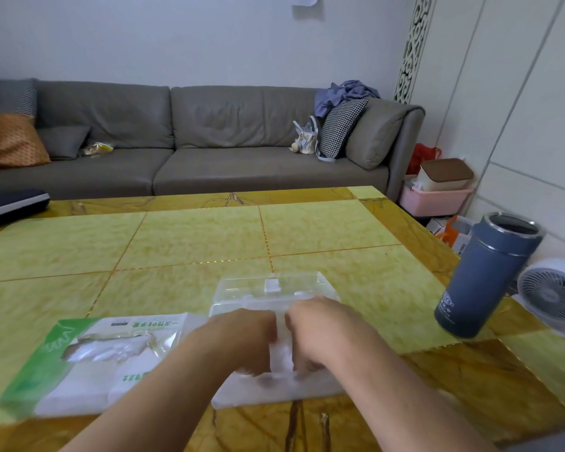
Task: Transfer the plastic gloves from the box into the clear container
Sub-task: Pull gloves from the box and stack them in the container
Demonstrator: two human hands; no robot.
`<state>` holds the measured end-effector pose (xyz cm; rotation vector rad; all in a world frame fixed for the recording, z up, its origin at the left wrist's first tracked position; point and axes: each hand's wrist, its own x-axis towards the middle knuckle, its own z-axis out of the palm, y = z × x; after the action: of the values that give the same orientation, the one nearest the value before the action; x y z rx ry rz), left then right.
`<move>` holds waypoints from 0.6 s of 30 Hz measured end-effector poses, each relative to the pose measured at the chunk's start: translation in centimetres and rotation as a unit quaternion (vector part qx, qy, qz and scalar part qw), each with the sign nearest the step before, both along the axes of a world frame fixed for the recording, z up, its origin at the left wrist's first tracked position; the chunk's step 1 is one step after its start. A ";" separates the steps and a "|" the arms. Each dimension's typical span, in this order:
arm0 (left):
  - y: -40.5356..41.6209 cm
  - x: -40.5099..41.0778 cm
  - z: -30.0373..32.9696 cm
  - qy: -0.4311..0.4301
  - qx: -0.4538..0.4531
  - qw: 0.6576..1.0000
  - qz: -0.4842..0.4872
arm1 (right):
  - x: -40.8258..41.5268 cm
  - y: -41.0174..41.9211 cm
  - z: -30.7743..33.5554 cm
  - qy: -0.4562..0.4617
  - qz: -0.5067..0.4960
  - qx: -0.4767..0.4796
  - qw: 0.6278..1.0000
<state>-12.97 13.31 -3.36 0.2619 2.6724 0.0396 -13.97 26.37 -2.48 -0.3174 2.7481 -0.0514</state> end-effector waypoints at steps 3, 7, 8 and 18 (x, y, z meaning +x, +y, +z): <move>0.2 -0.1 0.0 -0.002 -0.021 1.000 -0.006 | -1.5 -0.3 -1.1 -0.062 0.008 0.040 0.997; -0.1 0.9 0.7 0.091 0.004 0.996 0.011 | -2.5 -0.9 -1.6 -0.117 0.003 0.066 0.991; -0.1 1.1 0.7 0.129 0.023 0.991 0.013 | -2.6 -0.9 -1.6 -0.126 0.005 0.064 0.990; -0.2 0.1 -1.2 0.040 0.033 0.997 0.060 | -1.7 0.1 -1.7 -0.060 -0.008 0.038 0.997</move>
<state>-12.85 13.16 -4.59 0.1266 2.7678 0.1573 -15.67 26.48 -4.13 -0.2621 2.6259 0.0300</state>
